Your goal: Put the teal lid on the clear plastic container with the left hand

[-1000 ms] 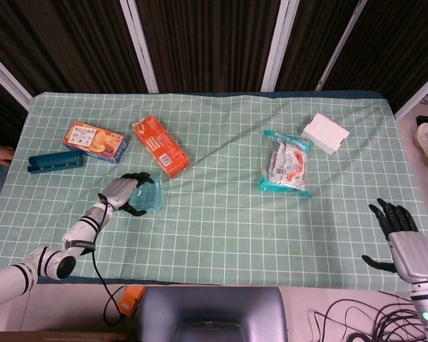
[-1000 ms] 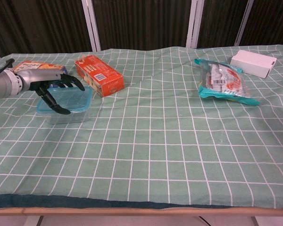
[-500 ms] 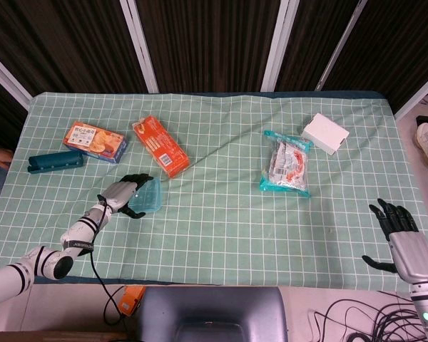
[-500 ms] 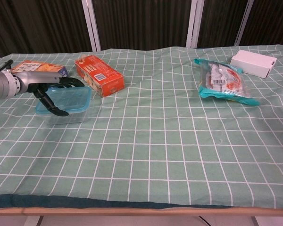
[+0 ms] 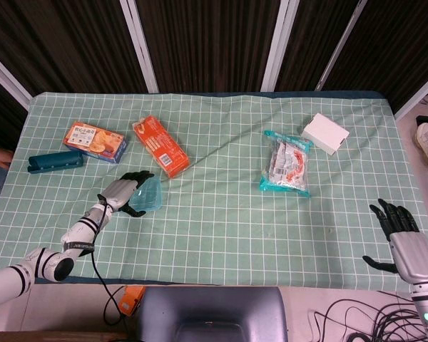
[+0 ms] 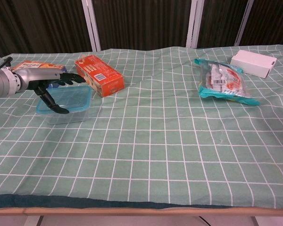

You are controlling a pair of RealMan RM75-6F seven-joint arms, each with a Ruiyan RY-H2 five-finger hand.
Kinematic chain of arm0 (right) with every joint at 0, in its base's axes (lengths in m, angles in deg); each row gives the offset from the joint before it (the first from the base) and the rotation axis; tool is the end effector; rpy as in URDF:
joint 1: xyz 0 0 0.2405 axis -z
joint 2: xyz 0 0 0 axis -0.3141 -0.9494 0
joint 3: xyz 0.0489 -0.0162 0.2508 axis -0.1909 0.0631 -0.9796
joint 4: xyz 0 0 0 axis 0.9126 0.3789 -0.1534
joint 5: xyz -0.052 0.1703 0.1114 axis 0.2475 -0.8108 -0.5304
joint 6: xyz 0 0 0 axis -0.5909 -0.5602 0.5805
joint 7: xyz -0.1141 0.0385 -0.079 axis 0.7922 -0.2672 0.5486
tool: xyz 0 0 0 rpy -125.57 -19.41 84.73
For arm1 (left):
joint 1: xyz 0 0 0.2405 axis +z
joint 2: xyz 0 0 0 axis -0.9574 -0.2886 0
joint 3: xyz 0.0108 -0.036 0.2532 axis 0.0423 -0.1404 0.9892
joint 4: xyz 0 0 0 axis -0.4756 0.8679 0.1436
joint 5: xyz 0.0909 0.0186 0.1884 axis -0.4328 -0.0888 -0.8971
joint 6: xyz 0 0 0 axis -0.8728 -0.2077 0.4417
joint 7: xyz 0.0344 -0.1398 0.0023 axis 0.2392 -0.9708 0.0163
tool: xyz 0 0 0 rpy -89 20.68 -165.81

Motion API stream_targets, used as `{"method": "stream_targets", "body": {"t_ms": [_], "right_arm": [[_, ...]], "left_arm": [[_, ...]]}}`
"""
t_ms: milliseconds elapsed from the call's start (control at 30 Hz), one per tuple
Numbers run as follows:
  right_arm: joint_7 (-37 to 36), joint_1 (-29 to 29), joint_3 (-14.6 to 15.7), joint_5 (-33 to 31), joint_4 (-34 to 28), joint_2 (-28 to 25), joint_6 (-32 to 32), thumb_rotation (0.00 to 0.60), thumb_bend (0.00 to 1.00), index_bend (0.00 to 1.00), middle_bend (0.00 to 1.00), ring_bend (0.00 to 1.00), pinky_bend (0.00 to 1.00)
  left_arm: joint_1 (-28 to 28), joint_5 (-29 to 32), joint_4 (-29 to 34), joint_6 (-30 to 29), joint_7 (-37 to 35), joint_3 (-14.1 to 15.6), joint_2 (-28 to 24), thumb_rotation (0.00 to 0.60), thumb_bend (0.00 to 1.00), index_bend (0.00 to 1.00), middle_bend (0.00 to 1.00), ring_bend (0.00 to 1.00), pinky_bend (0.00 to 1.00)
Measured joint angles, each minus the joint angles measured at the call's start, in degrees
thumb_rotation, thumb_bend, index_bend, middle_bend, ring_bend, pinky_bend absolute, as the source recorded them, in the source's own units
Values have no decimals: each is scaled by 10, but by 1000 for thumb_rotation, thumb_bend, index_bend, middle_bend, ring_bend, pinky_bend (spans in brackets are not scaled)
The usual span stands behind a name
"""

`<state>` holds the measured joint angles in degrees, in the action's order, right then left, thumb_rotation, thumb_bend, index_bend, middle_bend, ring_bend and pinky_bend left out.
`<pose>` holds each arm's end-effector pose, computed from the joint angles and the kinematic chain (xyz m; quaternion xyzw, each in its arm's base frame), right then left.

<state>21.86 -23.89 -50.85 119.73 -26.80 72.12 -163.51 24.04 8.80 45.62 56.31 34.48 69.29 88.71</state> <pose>-0.3206 -0.1785 0.1653 0.6301 -0.3943 0.3451 0.5731 -0.1958 0.4024 0.0182 -0.7252 -0.5072 -0.2937 0.3615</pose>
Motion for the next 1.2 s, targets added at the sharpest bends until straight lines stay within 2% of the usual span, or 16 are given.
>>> {"method": "stream_targets", "body": {"t_ms": [300,467,633,833,1200], "right_arm": [[-1,0,1,3,0,-1,-1,600,151,0,0,0,0],[-2,0,3,7,0,-2,0,600,151,0,0,0,0],[-5,2,6,14,-1,-3,-5,600,151,0,0,0,0],[-8,3,9,24,-1,-3,-9,600,151,0,0,0,0],[-14,3,10,25,1,-5,-10,600,151,0,0,0,0]], "left_arm": [[5,0,44,-16,19,5,-22,600,202,0,0,0,0],[26,-19,97,-79,50,13,-46,600,188,0,0,0,0],[60,-29,146,-155,129,35,-67,600,191,0,71,0,3],[95,-4,182,-206,228,61,-70,600,196,0,121,7,1],[112,14,194,-216,260,73,-65,600,207,0,141,16,0]]}}
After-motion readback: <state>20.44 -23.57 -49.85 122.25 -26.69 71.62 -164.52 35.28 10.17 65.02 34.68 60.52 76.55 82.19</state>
